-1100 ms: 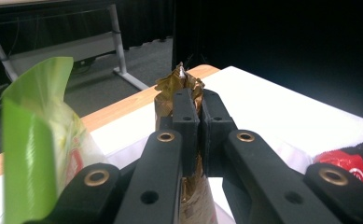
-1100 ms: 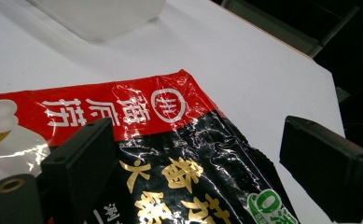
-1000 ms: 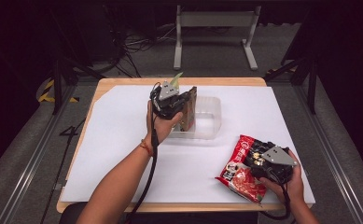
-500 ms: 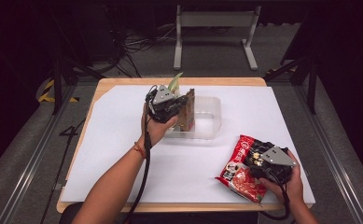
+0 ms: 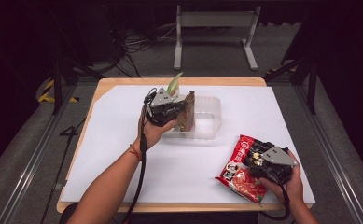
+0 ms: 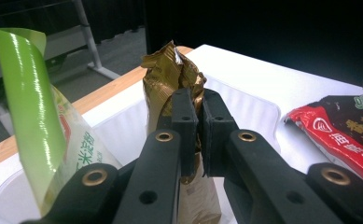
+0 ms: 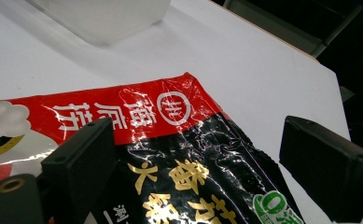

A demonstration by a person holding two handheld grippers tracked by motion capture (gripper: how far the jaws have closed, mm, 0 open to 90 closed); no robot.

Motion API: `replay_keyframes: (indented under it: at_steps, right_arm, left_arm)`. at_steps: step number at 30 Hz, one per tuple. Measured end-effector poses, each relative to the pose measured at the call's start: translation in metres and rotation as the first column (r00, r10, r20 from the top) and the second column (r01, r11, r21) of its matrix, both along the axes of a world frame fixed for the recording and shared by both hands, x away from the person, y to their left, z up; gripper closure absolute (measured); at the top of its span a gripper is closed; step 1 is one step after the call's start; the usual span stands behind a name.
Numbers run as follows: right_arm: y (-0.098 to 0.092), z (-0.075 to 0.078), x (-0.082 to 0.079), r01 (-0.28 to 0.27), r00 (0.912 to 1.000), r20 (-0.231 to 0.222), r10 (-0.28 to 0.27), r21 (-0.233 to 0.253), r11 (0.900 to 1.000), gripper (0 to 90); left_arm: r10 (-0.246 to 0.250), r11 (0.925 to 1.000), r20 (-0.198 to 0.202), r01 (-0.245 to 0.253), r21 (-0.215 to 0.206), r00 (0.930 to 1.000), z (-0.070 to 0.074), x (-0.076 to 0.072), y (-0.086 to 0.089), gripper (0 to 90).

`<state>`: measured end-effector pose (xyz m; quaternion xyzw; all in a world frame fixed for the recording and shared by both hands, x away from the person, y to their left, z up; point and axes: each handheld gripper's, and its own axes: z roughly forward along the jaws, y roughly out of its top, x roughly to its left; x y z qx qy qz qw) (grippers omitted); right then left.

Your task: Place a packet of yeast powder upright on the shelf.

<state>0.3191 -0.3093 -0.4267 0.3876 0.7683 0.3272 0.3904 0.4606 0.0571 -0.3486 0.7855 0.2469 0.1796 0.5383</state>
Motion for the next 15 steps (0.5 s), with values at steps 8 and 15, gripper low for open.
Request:
replay_keyframes:
  at_steps: [8,15]
  right_arm:
    - [0.0004,-0.0009,0.0007,-0.003,1.0,-0.004,0.003,-0.004,1.0,11.4]
    - [0.0004,0.0,0.0006,0.004,1.0,0.004,-0.004,-0.002,1.0,11.5]
  left_arm:
    - [-0.017,0.9999,0.012,0.017,0.002,0.9998,-0.0035,-0.003,0.0034,86.4]
    - [-0.009,0.9997,0.041,0.008,0.025,0.9991,-0.0038,-0.0041,0.0047,85.9]
